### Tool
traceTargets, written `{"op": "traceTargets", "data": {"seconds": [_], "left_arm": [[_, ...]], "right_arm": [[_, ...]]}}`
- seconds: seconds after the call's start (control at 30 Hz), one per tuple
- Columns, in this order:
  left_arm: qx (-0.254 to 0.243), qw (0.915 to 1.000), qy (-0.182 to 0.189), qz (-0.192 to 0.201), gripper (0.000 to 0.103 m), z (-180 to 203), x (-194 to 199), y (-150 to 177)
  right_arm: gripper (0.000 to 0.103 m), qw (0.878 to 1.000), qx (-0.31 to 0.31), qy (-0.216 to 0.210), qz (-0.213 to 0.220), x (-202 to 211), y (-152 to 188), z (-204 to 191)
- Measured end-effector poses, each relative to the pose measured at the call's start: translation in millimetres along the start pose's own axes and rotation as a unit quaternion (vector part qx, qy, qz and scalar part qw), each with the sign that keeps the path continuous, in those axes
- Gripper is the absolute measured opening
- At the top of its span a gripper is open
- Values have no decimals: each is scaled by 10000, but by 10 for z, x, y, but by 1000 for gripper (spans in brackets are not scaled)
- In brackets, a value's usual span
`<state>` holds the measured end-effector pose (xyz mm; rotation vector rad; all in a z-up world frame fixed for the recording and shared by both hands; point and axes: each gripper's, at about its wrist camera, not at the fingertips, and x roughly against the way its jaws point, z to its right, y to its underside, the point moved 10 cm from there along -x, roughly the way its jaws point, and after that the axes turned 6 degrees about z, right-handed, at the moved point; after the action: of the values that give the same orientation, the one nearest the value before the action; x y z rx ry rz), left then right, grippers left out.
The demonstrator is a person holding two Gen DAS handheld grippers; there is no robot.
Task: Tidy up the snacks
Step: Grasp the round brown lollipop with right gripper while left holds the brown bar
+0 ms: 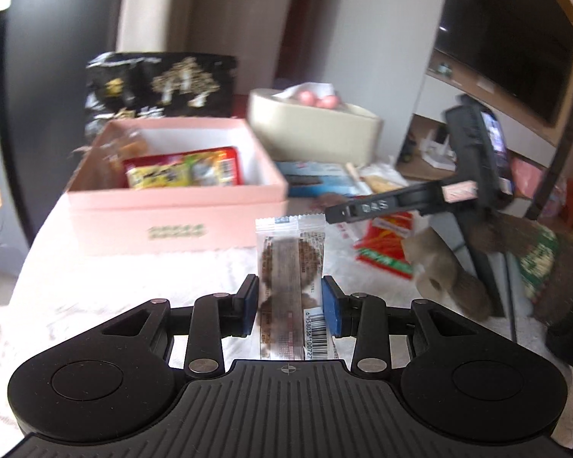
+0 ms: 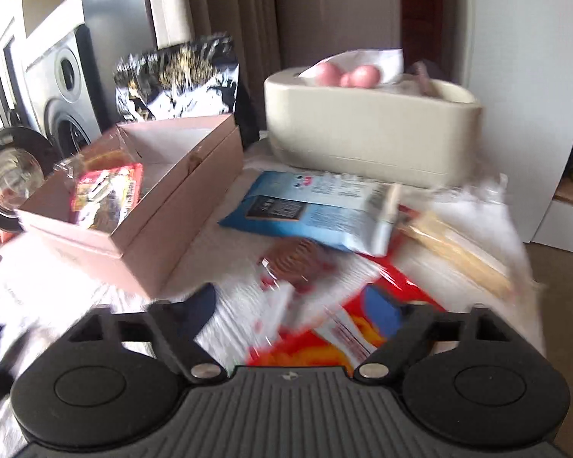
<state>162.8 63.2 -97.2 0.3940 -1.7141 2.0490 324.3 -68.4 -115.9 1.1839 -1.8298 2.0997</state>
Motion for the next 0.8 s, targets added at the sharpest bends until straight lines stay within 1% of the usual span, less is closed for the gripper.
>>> {"op": "traceTargets", "data": {"seconds": [0.03,0.1,0.13,0.17,0.2,0.23,0.33,0.4,0.47,0.5,0.53,0.6,0.73,0.8], "left_arm": [[71,10000,-32,-4,40,-57,13,18],[204,9998,-37,-7,40,-144,38,47],[261,9997,-15,-3,40,-175,46,62],[300,9995,14,-2,40,-204,54,82],[330,9994,50,2,40,-223,61,99],[353,9993,74,5,40,-249,73,123],[480,9988,89,-4,40,-324,72,176],[583,9983,76,6,40,-368,101,203],[637,9979,81,36,40,-377,160,211],[647,9978,92,55,40,-375,197,214],[647,9978,100,71,40,-365,230,213],[634,9979,93,95,40,-347,297,214],[595,9980,55,192,40,-293,463,198],[556,9981,103,258,40,-248,564,169]], "right_arm": [[60,9999,57,20,-90,-89,3,-54],[60,9995,54,178,-274,-261,12,-101],[60,9990,10,321,-296,-327,9,-88],[60,9986,-2,482,-219,-363,-9,-70],[58,9982,-9,555,-206,-390,-20,-55],[51,9981,-24,577,-196,-398,-26,-50],[51,9984,-63,498,-246,-347,-31,-64],[51,9989,-88,416,-221,-210,-42,-104],[51,9995,-95,271,-162,10,-62,-171],[41,9997,-99,167,-115,134,-83,-204],[43,9999,-81,77,-52,268,-105,-241],[43,9999,7,-123,42,554,-124,-349],[43,9982,477,-238,259,996,-121,-587],[43,9967,613,-424,333,1206,-121,-729]]}}
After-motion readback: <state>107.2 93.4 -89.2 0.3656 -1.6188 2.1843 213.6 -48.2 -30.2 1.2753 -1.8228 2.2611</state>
